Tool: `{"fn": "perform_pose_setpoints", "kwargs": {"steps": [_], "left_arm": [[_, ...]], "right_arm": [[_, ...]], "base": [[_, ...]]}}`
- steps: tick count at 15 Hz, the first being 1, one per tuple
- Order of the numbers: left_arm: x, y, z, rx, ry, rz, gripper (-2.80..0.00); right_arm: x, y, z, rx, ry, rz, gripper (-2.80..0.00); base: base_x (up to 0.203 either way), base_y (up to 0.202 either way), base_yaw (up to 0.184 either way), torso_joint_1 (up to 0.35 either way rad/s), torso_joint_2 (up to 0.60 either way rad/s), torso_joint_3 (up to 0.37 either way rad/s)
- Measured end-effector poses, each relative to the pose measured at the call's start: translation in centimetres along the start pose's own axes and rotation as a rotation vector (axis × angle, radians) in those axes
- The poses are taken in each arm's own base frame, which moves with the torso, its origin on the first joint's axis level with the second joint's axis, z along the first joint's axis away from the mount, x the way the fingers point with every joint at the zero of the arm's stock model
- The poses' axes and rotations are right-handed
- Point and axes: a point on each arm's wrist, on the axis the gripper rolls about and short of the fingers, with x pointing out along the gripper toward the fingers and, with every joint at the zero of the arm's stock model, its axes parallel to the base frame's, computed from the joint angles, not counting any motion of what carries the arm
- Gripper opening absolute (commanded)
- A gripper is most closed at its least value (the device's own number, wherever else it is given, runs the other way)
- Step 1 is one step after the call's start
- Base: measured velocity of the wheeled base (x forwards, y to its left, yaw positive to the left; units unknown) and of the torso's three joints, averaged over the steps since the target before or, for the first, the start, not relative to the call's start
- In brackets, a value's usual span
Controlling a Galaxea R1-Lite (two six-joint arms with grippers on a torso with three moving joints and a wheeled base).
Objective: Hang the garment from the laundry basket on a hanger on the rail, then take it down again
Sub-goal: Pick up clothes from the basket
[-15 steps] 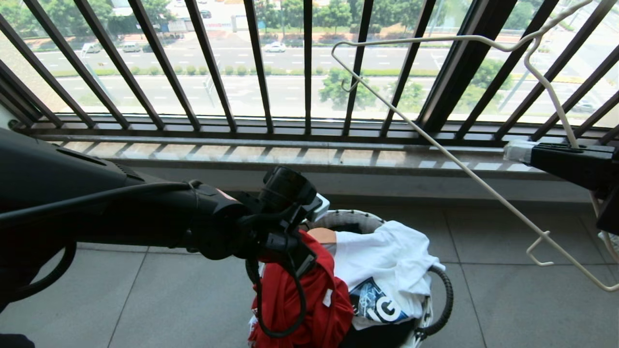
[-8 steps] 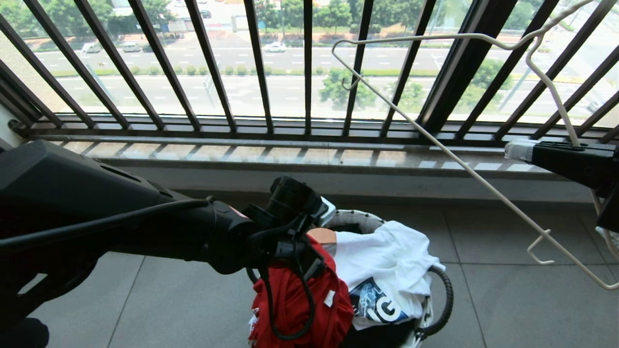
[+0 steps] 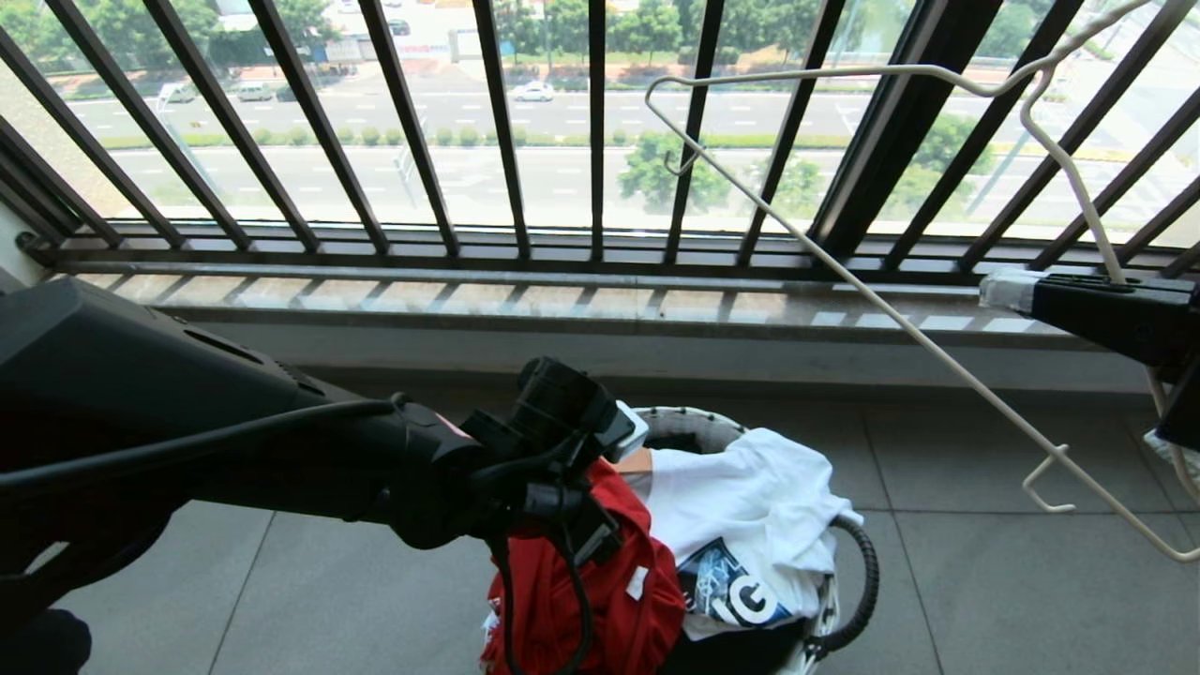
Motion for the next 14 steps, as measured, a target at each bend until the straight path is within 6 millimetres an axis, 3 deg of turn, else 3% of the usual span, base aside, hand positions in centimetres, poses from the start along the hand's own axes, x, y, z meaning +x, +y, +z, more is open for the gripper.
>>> {"fn": "perform_pose_setpoints", "kwargs": {"steps": [7, 11, 12, 14], "left_arm": [[1.0, -0.7, 0.8, -0.016, -0.124, 0.029, 0.00], [1.7, -1.1, 0.4, -0.008, -0.106, 0.024, 0.00], [1.8, -1.2, 0.4, -0.007, -0.104, 0.023, -2.80], [1.9, -1.2, 0.2, -0.004, -0.098, 0.022, -2.80]], "right_arm": [[0.0, 0.0, 0.0, 0.000, 0.000, 0.000, -2.80], [0.0, 0.0, 0.0, 0.000, 0.000, 0.001, -2.80], [0.0, 0.0, 0.0, 0.000, 0.001, 0.001, -2.80], [0.0, 0.0, 0.0, 0.000, 0.001, 0.001, -2.80]], "base": [[0.000, 0.000, 0.000, 0.000, 0.00, 0.000], [0.000, 0.000, 0.000, 0.000, 0.00, 0.000], [0.000, 0.000, 0.000, 0.000, 0.00, 0.000], [0.000, 0.000, 0.000, 0.000, 0.00, 0.000]]}}
